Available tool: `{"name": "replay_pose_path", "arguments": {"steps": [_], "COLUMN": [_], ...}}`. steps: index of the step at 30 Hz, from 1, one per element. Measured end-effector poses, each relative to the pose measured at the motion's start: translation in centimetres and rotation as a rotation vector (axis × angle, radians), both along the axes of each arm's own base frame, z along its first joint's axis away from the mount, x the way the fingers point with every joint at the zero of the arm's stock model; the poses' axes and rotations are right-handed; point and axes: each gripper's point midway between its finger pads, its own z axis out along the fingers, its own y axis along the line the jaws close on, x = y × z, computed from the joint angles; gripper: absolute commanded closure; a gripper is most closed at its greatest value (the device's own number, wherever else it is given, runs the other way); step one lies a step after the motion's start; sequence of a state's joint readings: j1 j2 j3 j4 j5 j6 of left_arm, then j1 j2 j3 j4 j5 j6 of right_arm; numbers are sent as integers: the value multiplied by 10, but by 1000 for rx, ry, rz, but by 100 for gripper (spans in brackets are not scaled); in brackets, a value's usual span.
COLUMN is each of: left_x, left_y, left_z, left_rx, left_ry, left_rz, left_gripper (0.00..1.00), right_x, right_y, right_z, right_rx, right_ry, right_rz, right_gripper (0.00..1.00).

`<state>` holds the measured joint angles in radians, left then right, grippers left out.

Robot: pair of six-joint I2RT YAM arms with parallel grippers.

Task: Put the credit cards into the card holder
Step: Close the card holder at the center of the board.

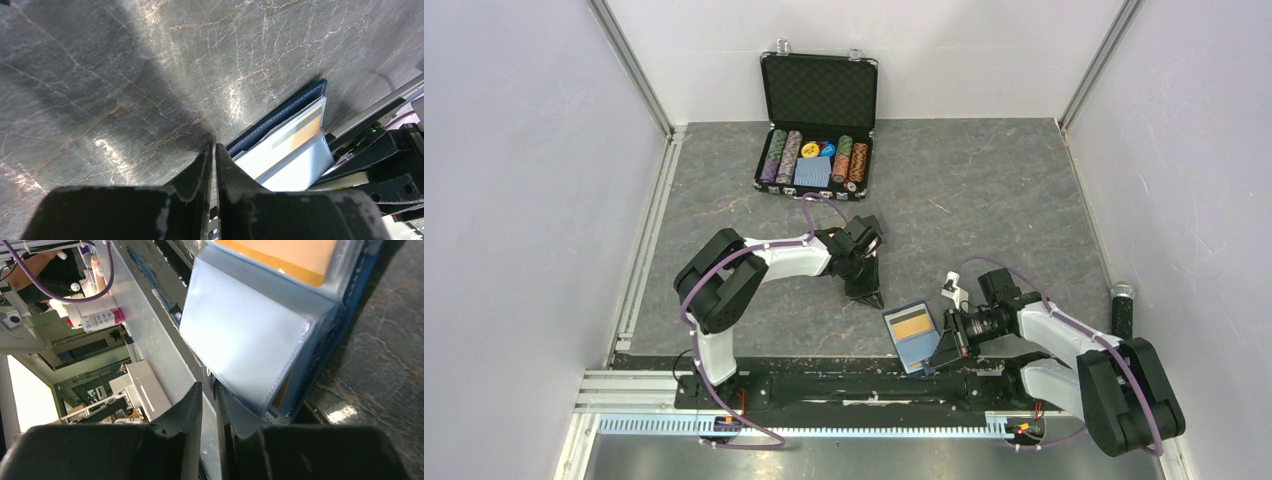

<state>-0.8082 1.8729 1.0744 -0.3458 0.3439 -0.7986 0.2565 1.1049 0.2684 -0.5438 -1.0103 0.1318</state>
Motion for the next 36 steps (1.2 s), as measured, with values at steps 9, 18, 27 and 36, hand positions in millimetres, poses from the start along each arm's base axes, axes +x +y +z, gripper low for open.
{"name": "replay_pose_path", "arguments": {"steps": [9, 18, 27, 36], "left_x": [0, 0, 11, 15], "left_y": [-1, -2, 14, 40], "left_z": [0, 2, 6, 15], "left_rx": [-5, -14, 45, 112], "left_ry": [1, -3, -77, -146], "left_rz": [-2, -3, 36, 89], "left_gripper": [82, 77, 76, 78], "right_x": [3, -4, 43, 92], "right_y": [8, 20, 23, 24], "right_z": [2, -8, -6, 0], "right_rx": [33, 18, -92, -197], "right_ry": [-14, 6, -161, -296], "right_rz": [24, 104, 116, 117], "right_gripper": [60, 90, 100, 100]}}
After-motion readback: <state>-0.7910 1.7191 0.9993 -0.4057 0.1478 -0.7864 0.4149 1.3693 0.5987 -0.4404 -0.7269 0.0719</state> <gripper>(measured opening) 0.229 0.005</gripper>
